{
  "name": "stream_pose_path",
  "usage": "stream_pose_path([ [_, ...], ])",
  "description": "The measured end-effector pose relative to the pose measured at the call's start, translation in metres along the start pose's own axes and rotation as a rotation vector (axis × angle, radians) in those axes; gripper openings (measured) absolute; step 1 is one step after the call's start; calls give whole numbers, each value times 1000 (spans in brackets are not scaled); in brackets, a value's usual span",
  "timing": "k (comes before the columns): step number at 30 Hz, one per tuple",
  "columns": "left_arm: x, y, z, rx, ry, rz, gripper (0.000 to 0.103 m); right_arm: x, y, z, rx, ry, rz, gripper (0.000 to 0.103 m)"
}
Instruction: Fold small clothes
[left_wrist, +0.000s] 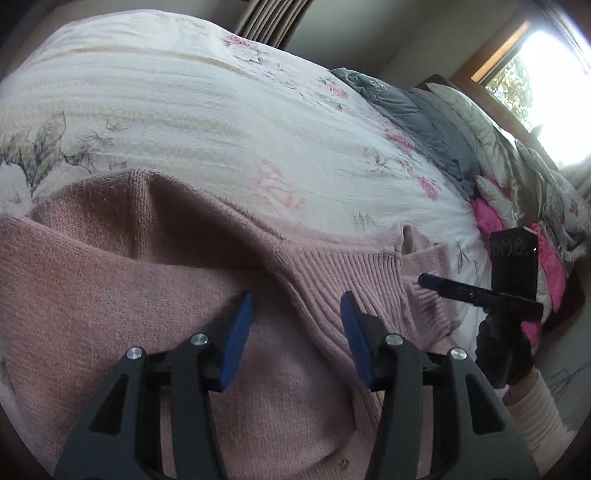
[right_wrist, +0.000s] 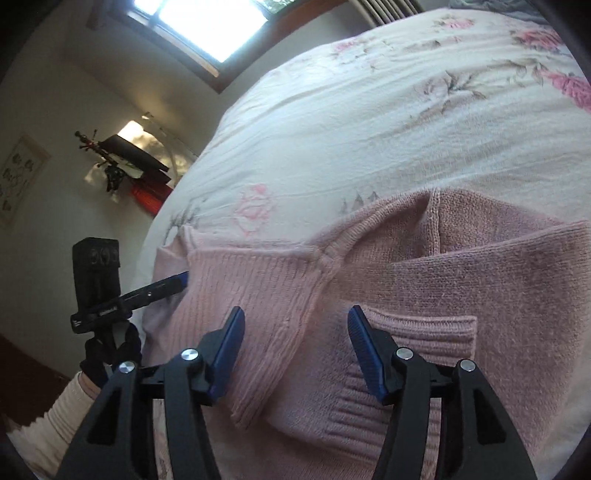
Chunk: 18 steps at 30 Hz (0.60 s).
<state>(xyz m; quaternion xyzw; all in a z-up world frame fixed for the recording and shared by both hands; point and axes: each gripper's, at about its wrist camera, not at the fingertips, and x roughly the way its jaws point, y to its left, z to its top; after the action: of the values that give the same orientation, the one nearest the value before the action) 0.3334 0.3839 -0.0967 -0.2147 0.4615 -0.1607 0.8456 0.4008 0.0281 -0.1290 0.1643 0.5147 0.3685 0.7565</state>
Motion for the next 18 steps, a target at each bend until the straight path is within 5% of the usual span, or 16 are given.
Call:
stream_pose_path([
  [3,3,2,10,-26,-31,-22,43,22,-3,9,29,7,6,56],
  [5,7,4,18,-42,-30,-23,17,31,2,16,14,13,11,40],
  [7,11,8,26,-55,-34,2,12,37,6,26,6,11,-17,16],
  [8,11,10,30,-66,-48,-4,12,36,7,31,1,-5,-21,14],
  [12,9,15,51,-50,-108,44,12,28,4,47,22,-81,-53,12],
  [18,31,21,61,6,-75,143,17,54,-2,46,-18,-25,-190,17],
])
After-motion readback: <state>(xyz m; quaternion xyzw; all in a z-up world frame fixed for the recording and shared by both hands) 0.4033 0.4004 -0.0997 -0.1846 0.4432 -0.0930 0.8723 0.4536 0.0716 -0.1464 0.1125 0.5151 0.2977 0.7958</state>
